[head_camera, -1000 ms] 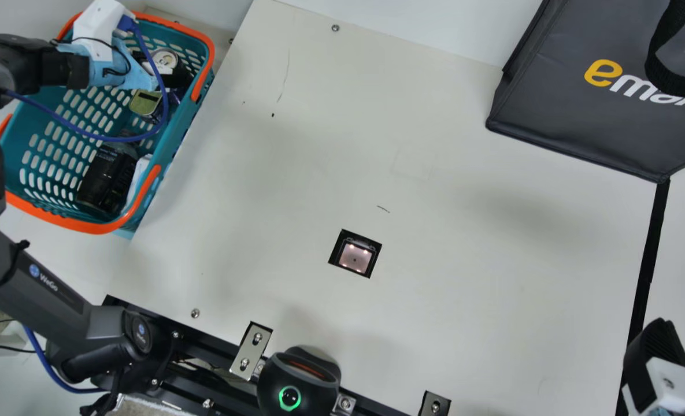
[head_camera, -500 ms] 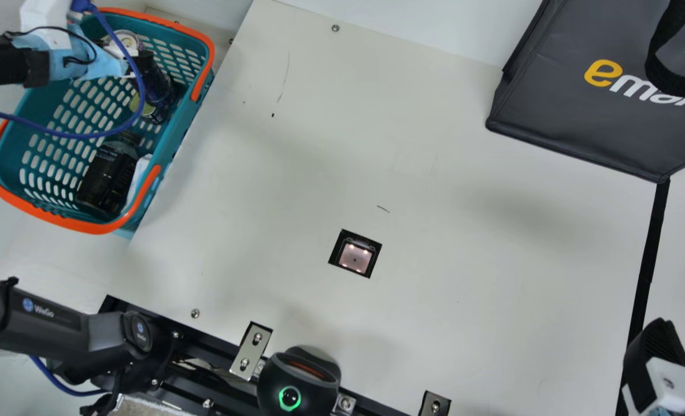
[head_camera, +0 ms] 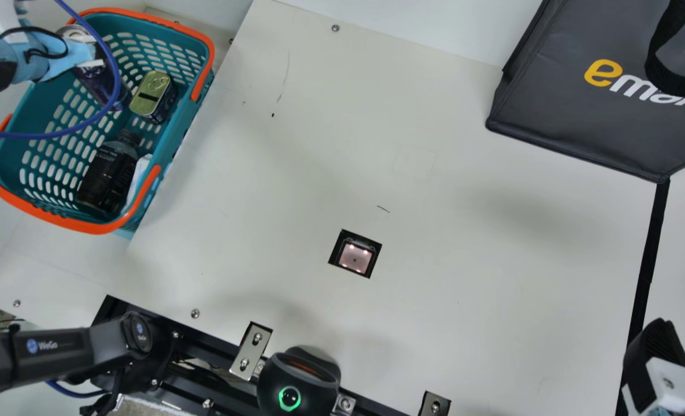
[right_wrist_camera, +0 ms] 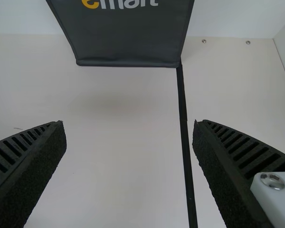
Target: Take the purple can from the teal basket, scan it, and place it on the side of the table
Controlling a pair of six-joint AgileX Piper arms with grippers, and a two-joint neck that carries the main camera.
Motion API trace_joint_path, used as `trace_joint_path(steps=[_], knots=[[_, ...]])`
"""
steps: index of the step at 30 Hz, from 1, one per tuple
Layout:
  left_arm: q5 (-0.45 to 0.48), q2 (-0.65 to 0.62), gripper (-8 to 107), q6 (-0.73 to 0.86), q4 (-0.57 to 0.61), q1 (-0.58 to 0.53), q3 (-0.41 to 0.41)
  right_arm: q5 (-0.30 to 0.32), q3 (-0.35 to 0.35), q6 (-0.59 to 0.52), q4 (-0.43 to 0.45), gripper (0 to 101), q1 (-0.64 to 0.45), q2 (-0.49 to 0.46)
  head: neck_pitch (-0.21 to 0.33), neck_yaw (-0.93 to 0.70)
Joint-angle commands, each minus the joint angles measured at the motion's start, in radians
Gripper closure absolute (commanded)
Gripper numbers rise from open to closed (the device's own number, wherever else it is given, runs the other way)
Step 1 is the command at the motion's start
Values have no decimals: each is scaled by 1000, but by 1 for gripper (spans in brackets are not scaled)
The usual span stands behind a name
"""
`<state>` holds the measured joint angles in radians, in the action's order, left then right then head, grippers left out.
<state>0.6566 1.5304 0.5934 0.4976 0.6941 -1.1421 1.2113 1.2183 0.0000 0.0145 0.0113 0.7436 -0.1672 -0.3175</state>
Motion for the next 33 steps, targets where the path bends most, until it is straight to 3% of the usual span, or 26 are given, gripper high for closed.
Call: trace_joint_path(steps=[1,13,23,33], knots=[[5,-45,107,-250,-109,-6,3,0,0,0,0,6,0,0,29,-4],[131,-236,107,-644,-364,-117,-32,0,0,0,0,6,0,0,29,-4],[256,-375,107,-770,-441,-299,-57,0,0,0,0,6,0,0,29,-4],[357,-462,107,-832,-478,-570,-56,0,0,0,0,6,0,0,29,-4]])
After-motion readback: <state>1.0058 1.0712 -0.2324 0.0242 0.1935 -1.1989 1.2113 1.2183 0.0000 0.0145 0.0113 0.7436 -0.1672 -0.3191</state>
